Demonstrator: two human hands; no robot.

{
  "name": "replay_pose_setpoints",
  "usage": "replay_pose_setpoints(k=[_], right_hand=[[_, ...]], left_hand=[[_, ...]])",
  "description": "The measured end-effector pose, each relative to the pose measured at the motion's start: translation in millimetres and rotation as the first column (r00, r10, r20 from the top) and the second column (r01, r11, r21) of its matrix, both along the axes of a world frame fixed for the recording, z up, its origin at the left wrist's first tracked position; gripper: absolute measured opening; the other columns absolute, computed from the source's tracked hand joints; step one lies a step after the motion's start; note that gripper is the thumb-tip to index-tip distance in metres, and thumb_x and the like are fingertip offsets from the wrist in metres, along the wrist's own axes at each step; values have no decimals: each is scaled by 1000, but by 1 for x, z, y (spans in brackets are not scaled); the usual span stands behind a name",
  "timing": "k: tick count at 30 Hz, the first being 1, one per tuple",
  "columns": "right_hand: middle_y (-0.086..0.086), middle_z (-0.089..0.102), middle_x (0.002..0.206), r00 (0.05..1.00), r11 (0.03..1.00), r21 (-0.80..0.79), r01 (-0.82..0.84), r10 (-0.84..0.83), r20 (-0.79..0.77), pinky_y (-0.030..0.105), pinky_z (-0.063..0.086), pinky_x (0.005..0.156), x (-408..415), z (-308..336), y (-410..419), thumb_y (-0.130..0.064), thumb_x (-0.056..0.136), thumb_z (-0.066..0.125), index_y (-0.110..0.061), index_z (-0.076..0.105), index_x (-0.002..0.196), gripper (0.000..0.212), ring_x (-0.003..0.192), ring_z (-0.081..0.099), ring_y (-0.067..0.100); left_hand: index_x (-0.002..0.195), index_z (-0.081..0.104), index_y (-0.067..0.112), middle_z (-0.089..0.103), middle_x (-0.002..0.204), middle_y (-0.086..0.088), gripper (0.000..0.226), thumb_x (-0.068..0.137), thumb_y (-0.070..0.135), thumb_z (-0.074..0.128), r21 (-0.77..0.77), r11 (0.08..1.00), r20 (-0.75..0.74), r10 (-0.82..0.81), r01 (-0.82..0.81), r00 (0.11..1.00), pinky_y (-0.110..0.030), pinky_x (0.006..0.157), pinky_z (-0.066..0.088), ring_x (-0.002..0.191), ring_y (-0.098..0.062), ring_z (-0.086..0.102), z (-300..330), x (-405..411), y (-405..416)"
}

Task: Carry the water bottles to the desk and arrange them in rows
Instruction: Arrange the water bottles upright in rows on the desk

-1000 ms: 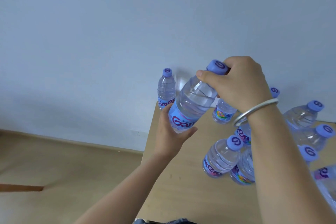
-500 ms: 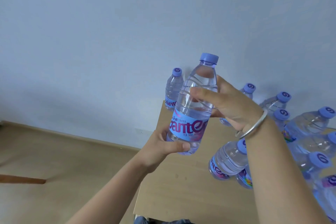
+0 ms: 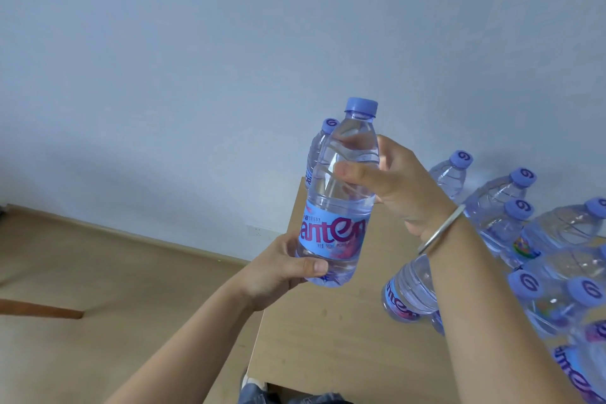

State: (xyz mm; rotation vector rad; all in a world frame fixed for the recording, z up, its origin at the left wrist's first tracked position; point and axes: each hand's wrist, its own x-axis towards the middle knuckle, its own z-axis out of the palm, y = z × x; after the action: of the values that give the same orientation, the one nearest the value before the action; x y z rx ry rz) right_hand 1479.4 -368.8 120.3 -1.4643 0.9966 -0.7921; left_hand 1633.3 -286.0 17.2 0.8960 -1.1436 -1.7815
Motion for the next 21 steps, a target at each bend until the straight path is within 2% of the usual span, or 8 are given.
replay_pose_setpoints(k=[2, 5, 8, 10, 12, 16, 19, 21], right_hand=[[6, 66, 102, 1000, 1000, -19, 24, -24, 17, 43, 51, 89, 3, -8, -1, -24, 55, 84, -9, 58, 113, 66, 92, 65, 21], [11, 67, 97, 997, 1000, -22, 3, -1, 79, 40, 52, 86, 6, -27, -2, -15, 64, 72, -6, 57, 114, 53, 88, 66, 24], [19, 68, 97, 995, 1000, 14, -7, 6, 103, 44, 51, 90, 9, -50, -3, -8, 62, 73, -11, 59, 111, 51, 92, 65, 29], [19, 68, 99, 997, 999, 47, -4, 0, 83, 46, 50, 92, 12, -66, -6, -9, 59, 75, -12, 60, 109, 53, 93, 65, 28], [20, 68, 101, 999, 998, 68, -17, 14, 39, 44, 52, 89, 14, -80, -9, -9, 56, 78, -9, 61, 105, 52, 92, 65, 26], [2, 72, 91, 999, 994, 102, -35, 38, -31, 27, 53, 73, 13, -102, -15, -11, 53, 80, -8, 62, 100, 51, 84, 67, 13], [11, 70, 103, 999, 989, 150, 17, -12, -32, 41, 54, 84, 11, -115, -22, -10, 52, 80, -5, 58, 106, 58, 97, 66, 28], [13, 69, 107, 998, 986, 161, 51, -46, -35, 45, 52, 89, 12, -120, -28, -12, 50, 81, -6, 56, 105, 61, 102, 65, 31]], left_hand=[[105, 62, 12, 71, 96, 0, 63, 52, 37, 85, -10, 999, 78, 46, -45, 996, -24, 78, 49, 89, -15, 65, 0, 3, -1], [101, 64, 15, 72, 94, 1, 46, 58, 17, 81, -35, 992, 176, 124, -120, 977, -23, 76, 51, 88, -14, 67, -8, 11, -4], [105, 60, 11, 72, 97, 2, 48, 63, 2, 80, -37, 976, 288, 216, -215, 933, -19, 73, 51, 87, -10, 68, -24, 16, -7], [107, 57, 13, 71, 100, 3, 53, 62, 2, 82, -35, 964, 371, 258, -265, 892, -21, 76, 53, 91, -9, 67, -39, 17, -8], [108, 56, 16, 70, 104, 4, 56, 60, 7, 84, -43, 957, 445, 274, -286, 852, -25, 86, 52, 99, -9, 66, -55, 16, -10], [106, 60, 26, 70, 104, 13, 55, 58, 17, 86, -63, 965, 538, 246, -253, 806, -19, 90, 47, 100, 1, 62, -81, 16, -18], [104, 60, 32, 70, 101, 16, 53, 58, 23, 86, -65, 968, 582, 232, -241, 779, -15, 87, 44, 96, 5, 62, -92, 18, -29], [106, 61, 31, 70, 101, 17, 55, 57, 24, 86, -59, 968, 602, 230, -244, 765, -15, 86, 44, 96, 5, 62, -96, 19, -38]])
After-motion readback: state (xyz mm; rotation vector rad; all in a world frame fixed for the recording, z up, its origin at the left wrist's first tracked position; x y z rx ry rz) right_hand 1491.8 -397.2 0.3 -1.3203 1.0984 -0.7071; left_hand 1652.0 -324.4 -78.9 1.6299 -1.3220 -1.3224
